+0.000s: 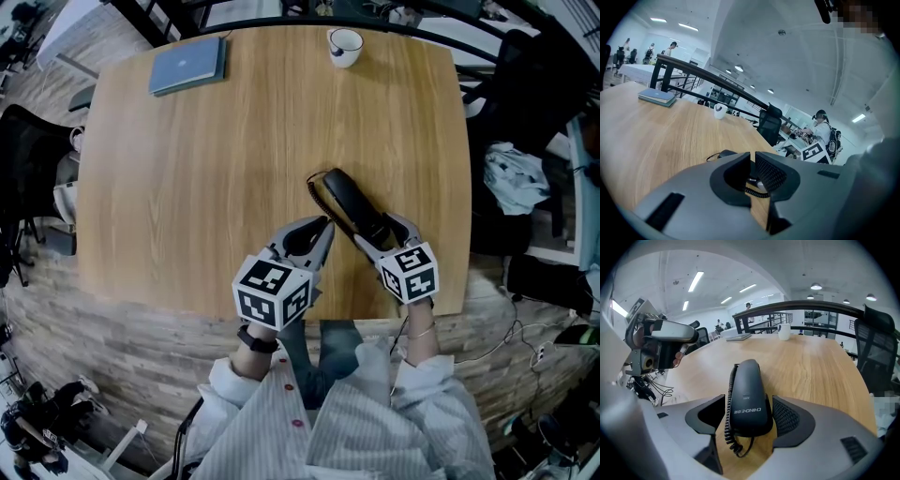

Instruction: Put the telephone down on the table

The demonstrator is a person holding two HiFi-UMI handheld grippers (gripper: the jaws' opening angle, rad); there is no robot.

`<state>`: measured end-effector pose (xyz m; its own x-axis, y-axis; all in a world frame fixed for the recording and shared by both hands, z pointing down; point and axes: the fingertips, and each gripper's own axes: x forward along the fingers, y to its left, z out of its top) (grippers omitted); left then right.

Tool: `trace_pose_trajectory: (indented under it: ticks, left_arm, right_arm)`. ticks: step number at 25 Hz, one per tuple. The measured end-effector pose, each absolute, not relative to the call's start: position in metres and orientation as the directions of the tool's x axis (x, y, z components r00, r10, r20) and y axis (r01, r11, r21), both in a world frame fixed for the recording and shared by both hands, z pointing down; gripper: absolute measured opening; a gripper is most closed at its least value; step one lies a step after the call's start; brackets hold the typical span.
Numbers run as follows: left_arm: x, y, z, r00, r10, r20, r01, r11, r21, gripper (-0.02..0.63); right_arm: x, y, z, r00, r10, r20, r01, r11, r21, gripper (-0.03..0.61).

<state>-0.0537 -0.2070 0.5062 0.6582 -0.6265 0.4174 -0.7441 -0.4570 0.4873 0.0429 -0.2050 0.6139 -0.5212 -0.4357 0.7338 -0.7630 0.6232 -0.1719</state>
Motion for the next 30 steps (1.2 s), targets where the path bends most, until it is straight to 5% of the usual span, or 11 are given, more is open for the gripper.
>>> trace_pose_trajectory:
  ticks: [10,30]
  left_arm:
    - [-0.052,-0.216,0.459,0.65,-0.672,0.354,-0.748,-0.485,0.452,0.041]
    - [-0.072,-0.21,0.361,0.609,-0.767,0.203,-0.776,-0.524,0.351,0.041]
  right_arm:
    - [0.046,-0.21,0.557,-0.569,-0.497,0.655,-0.776,0.587,-0.23,0.314]
    - [-0.013,-0.212,0.371,-0.756,-0.59,0.284,-0.655,0.678,-0.335,0.313]
